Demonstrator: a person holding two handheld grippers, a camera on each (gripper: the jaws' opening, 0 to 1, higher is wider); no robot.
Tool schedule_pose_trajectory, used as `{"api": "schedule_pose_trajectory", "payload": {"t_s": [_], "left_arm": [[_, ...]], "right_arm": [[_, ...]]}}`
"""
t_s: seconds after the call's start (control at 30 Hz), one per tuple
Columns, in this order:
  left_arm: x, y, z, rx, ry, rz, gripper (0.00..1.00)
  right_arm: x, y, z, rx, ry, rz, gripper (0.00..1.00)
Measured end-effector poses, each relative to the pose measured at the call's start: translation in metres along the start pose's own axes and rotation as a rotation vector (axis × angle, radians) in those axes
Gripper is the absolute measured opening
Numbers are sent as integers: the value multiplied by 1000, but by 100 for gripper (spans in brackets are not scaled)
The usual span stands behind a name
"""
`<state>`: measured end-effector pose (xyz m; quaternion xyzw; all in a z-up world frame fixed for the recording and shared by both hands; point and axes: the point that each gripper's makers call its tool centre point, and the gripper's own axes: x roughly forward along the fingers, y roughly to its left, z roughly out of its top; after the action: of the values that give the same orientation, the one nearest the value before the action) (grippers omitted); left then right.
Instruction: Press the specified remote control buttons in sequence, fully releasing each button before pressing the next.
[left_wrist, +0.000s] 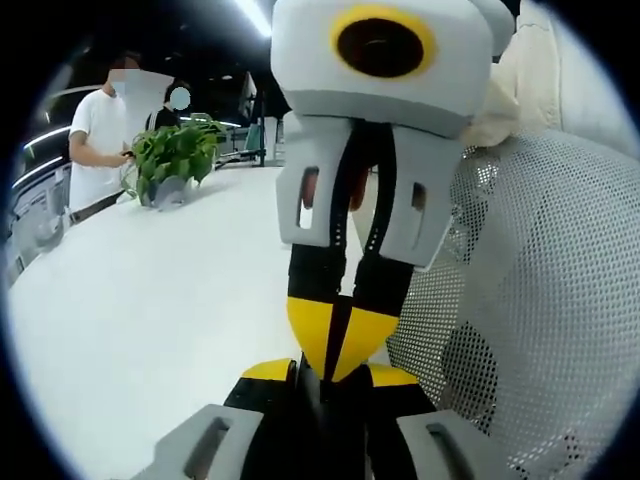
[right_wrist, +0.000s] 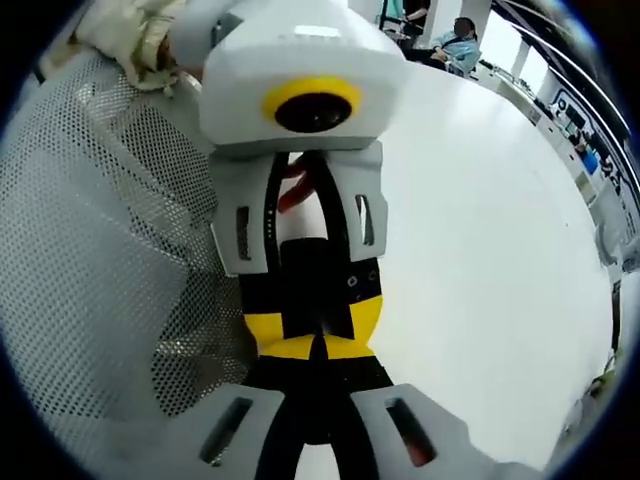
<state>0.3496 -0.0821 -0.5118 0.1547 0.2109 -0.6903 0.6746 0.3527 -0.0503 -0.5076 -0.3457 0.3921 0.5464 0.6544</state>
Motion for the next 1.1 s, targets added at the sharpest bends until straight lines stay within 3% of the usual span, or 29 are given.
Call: {"api": "schedule_pose_trajectory", "payload": {"t_s": [0.2,0.27,0.4,0.77,0.9,1.0,1.1], "left_arm": [[0,0,0,1,-1,-1,27],[0,0,0,1,-2,0,27],[0,-1,0,-1,-6,0,27],[0,0,1,-14,-17,-1,27],[0,0,1,-12,-14,-1,27],[0,1,1,-9,-12,0,27],[0,1,1,-8,-9,0,27]], "right_arm": [[2,2,2,-45,9,-13,0],[2,2,2,-101,21,-28,0],[4,4,3,-124,68,-44,0],[3,0,2,-20,61,-16,0],[2,0,1,4,20,-26,0],[1,1,2,-16,-3,-31,0],[3,1,4,-62,21,-28,0]]}}
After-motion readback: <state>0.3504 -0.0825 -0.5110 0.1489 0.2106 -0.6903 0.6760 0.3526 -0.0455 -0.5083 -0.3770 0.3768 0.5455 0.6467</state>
